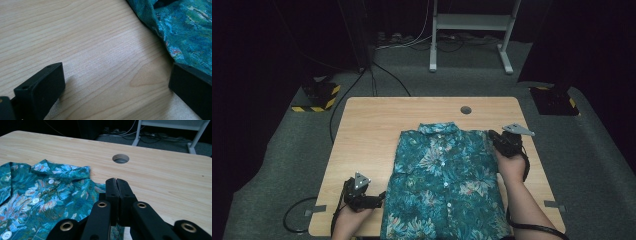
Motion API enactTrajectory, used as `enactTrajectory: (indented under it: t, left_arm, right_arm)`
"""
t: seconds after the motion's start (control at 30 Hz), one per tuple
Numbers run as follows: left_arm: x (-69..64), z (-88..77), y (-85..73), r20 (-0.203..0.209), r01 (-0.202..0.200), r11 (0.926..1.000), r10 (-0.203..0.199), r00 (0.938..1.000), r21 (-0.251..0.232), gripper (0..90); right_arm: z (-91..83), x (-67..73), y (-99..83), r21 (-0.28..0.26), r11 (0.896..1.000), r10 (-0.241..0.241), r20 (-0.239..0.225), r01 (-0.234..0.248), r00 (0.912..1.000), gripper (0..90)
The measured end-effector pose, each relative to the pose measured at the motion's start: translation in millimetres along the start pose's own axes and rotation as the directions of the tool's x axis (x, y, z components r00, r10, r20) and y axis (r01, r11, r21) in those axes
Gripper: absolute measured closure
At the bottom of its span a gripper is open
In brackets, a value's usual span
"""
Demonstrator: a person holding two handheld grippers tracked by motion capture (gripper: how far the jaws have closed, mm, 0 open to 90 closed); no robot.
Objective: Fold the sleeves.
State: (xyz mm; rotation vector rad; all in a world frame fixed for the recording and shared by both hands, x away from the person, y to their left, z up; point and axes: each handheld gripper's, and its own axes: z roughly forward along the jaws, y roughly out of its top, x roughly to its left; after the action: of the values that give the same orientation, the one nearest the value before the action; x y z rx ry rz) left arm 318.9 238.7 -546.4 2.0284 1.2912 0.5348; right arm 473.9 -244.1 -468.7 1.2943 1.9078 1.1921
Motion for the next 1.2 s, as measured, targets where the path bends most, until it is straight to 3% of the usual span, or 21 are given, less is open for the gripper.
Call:
enactTrajectory:
  t: [0.67,1.2]
  left_arm:
    - [1.0,-0.5,-0.2,0.016,0.0,1.0,0.0,0.9999,-0.003,0.9]
    - [1.0,-0.5,-0.2,0.018,0.0,1.0,0.0,0.9998,-0.004,1.0]
  right_arm:
    - [19.0,30.3,1.4,0.02,0.999,-0.04,-0.052,0.041,0.9978,89.0]
    - [27.2,35.6,-6.9,0.053,0.997,-0.056,-0.063,0.06,0.9964,88.9]
